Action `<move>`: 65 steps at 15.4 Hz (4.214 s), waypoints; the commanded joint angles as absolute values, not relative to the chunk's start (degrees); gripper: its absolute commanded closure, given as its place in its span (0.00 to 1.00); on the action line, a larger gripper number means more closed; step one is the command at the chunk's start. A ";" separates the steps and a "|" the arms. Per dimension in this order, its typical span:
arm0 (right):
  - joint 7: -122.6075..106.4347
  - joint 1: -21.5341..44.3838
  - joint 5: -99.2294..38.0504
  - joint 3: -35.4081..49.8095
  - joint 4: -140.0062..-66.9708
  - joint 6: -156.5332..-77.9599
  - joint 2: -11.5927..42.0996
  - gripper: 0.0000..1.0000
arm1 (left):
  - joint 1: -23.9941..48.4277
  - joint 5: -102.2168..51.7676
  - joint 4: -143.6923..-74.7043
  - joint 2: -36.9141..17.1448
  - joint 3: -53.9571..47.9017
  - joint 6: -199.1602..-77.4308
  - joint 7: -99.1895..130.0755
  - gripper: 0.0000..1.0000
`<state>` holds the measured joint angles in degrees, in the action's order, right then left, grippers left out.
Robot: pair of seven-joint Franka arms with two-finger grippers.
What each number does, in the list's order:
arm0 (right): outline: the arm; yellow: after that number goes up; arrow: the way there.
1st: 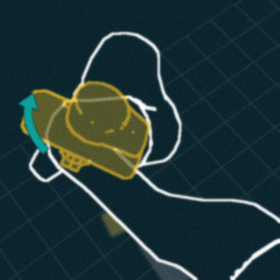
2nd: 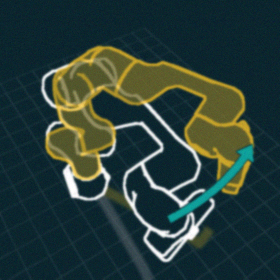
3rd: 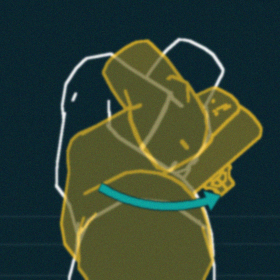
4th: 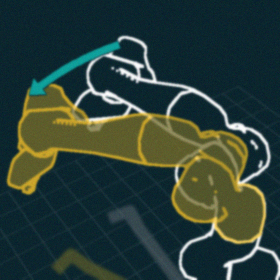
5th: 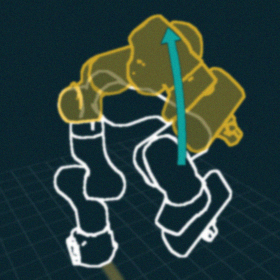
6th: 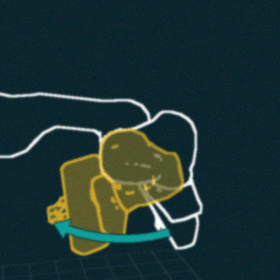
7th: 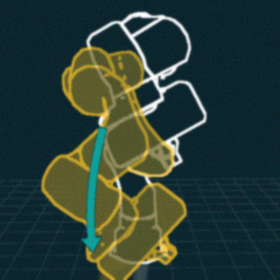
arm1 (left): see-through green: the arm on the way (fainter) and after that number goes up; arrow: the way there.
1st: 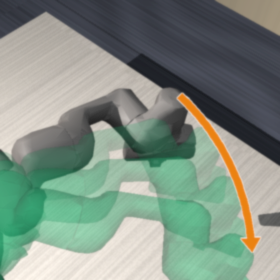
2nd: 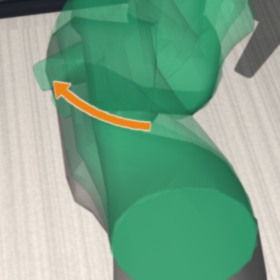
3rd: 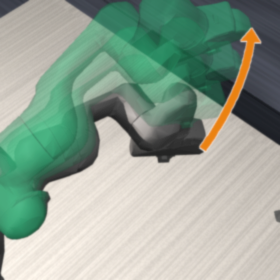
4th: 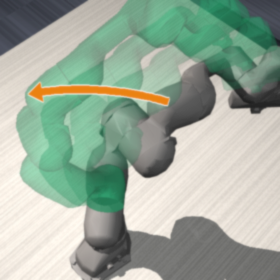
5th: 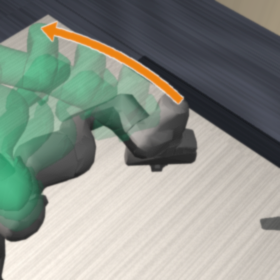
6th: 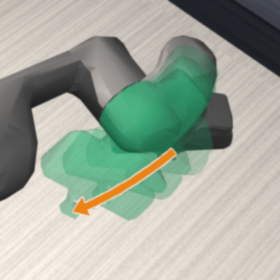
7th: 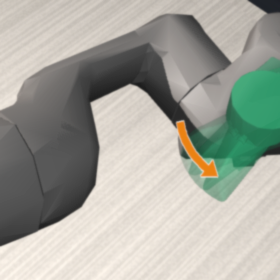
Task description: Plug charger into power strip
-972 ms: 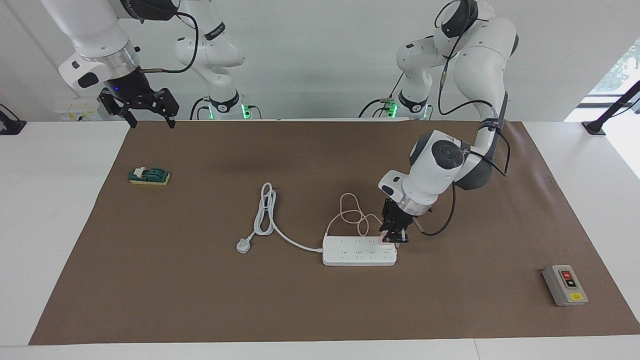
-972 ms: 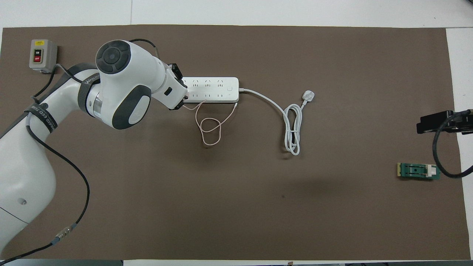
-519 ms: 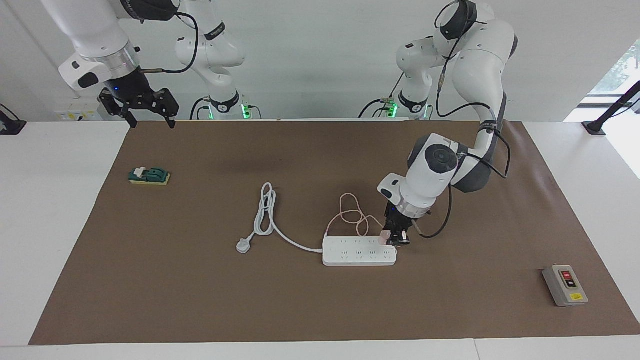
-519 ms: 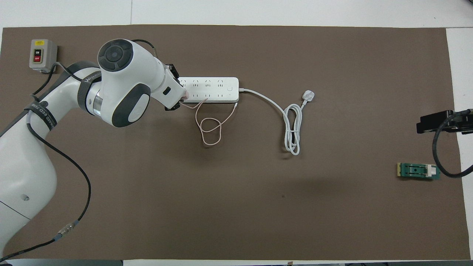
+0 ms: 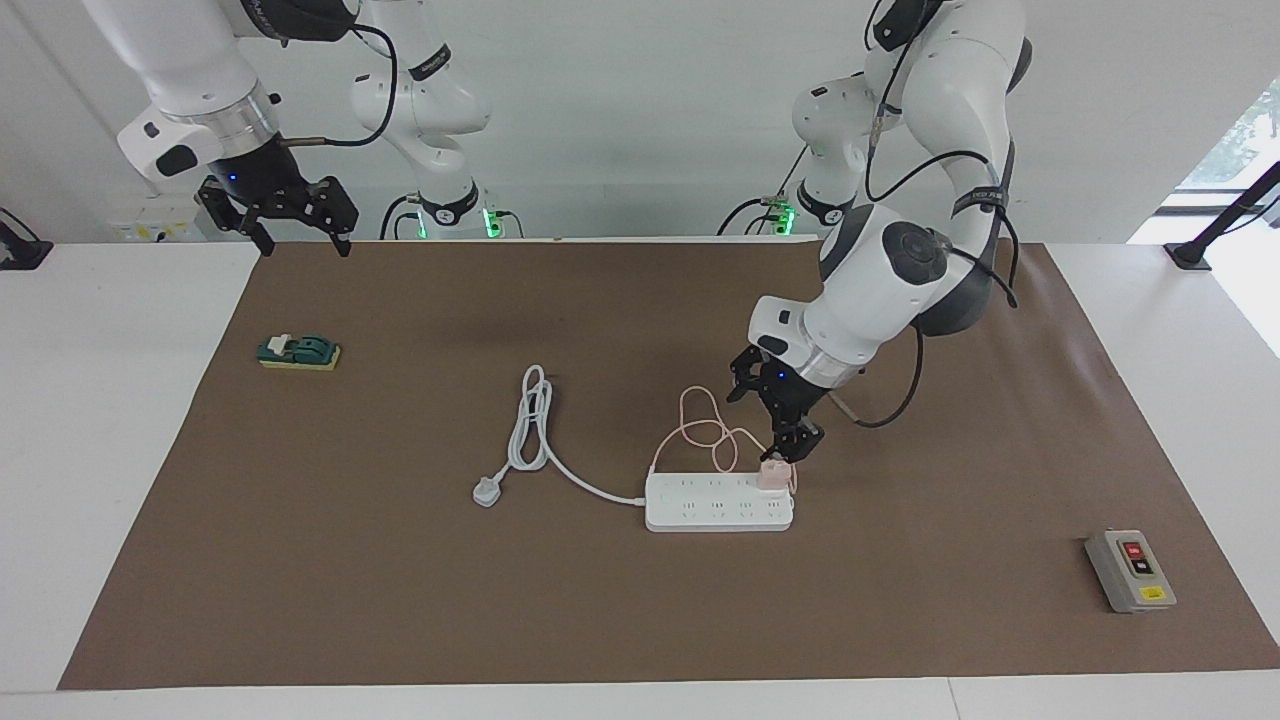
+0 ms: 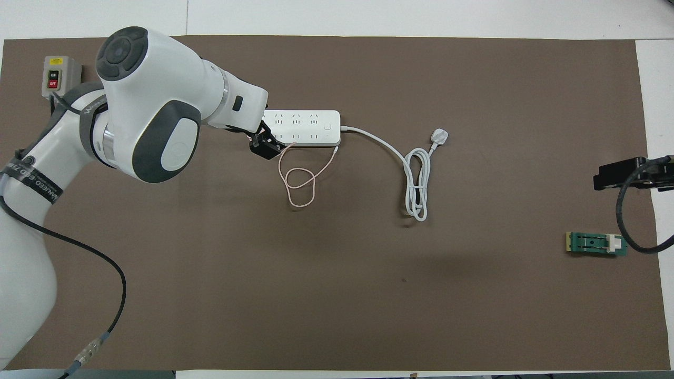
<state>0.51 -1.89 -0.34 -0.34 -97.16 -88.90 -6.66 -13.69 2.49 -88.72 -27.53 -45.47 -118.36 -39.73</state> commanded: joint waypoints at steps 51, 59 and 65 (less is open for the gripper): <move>1.32 -2.29 0.18 0.00 -96.94 -87.89 -6.86 0.00 | -9.23 2.72 -95.71 1.85 -8.35 -82.26 6.15 0.00; 1.32 -2.29 0.18 0.00 -96.94 -87.89 -6.86 0.00 | -6.59 2.29 -94.83 1.14 -3.87 -85.61 5.71 0.00; 1.32 -2.29 0.18 0.00 -96.94 -87.89 -6.86 0.00 | -1.94 2.20 -94.66 1.23 0.88 -86.40 5.71 0.00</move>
<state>0.51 -1.89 -0.34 -0.34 -97.16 -88.90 -6.66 -4.03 2.72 -94.01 0.30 -1.45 -85.62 5.78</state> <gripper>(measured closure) 0.000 0.000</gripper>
